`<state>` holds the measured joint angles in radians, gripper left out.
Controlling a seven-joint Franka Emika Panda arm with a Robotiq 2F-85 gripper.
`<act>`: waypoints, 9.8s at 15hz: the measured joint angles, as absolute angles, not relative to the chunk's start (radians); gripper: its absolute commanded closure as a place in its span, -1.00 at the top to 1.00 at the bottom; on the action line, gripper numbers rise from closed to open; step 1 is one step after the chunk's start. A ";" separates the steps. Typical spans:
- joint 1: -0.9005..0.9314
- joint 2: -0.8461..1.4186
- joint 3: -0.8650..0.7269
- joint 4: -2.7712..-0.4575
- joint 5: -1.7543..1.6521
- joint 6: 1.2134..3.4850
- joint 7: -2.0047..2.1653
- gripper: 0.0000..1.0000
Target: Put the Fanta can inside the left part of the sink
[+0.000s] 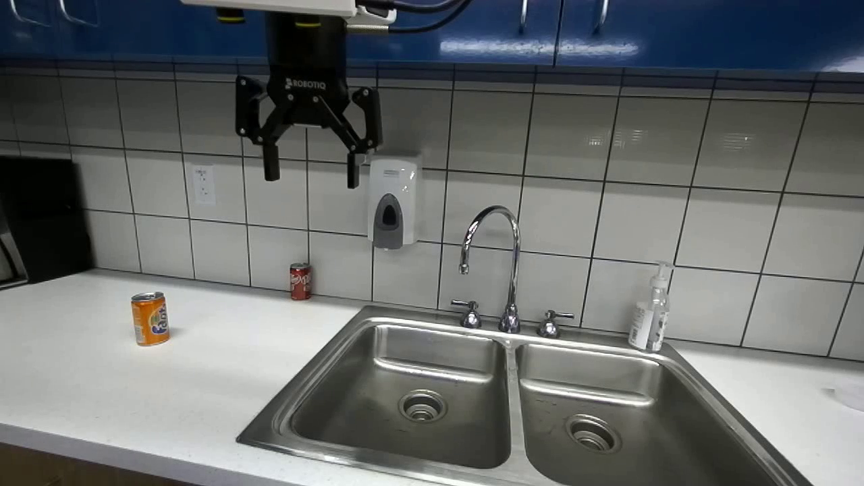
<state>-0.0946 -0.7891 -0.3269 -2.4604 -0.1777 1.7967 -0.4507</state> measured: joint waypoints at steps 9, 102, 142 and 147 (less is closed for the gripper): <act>-0.095 -0.788 -0.327 -2.460 -0.177 1.797 -0.451 1.00; 0.337 0.476 0.232 -1.880 -0.192 2.303 -0.062 1.00; 0.359 0.539 0.210 -1.760 -0.192 2.193 -0.063 -0.20; 0.353 0.465 0.193 -1.836 -0.192 2.197 -0.063 -0.20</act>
